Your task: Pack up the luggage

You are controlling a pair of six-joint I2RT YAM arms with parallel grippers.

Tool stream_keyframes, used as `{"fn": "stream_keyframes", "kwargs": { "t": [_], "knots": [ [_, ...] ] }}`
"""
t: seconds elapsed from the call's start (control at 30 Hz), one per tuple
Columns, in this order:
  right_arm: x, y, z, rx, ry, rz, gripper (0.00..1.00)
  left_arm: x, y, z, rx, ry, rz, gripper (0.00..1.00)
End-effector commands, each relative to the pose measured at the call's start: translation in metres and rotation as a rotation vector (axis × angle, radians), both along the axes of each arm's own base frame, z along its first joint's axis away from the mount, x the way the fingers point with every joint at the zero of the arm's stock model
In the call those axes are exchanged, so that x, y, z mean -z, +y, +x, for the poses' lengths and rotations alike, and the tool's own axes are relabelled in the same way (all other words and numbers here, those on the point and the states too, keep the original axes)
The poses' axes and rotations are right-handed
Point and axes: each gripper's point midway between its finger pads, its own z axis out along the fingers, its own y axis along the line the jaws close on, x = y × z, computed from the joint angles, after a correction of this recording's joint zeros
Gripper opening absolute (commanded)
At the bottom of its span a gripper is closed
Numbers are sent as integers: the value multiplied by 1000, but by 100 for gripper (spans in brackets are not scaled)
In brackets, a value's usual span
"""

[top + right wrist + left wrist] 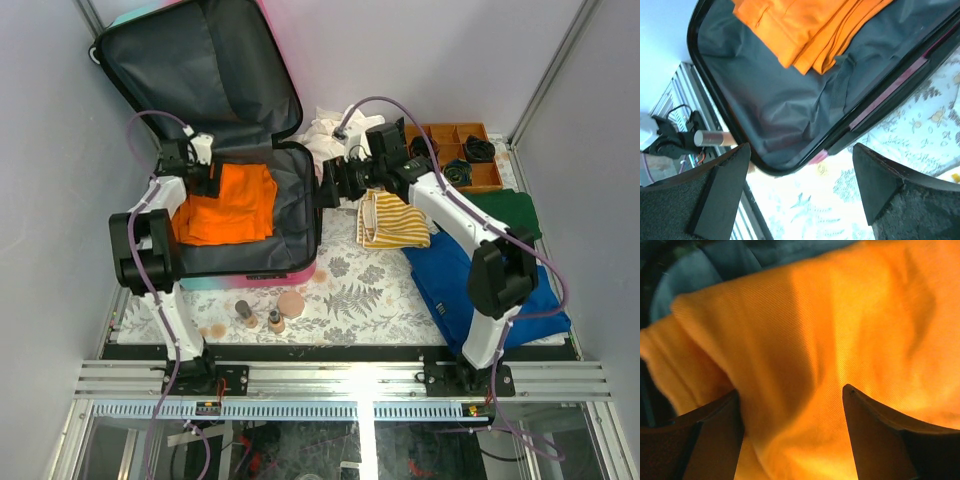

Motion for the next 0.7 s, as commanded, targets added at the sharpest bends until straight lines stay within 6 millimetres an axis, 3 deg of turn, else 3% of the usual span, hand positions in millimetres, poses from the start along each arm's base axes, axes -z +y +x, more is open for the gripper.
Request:
{"fn": "stream_keyframes", "kwargs": {
  "t": [0.0, 0.1, 0.2, 0.27, 0.43, 0.53, 0.67],
  "knots": [
    [-41, -15, -27, -49, -48, 64, 89, 23, 7, 14, 19, 30, 22, 71],
    [-42, -29, -35, -47, -47, 53, 89, 38, 0, 21, 20, 65, -23, 79],
    [-48, -46, -38, -27, -34, 56, 89, 33, -13, 26, 56, 62, -72, 91],
    [-51, -57, -40, -19, -26, 52, 89, 14, -18, 29, 71, 45, -96, 99],
    [-60, -82, -49, -1, -34, 40, 89, -65, -27, 18, 108, -45, -98, 100],
    [-63, -90, -60, -1, -63, 38, 89, -104, -30, -3, 148, -88, -59, 100],
    [-63, -96, -77, -11, -76, 39, 89, -135, -39, -42, 230, -102, -21, 100]
  ]
}}
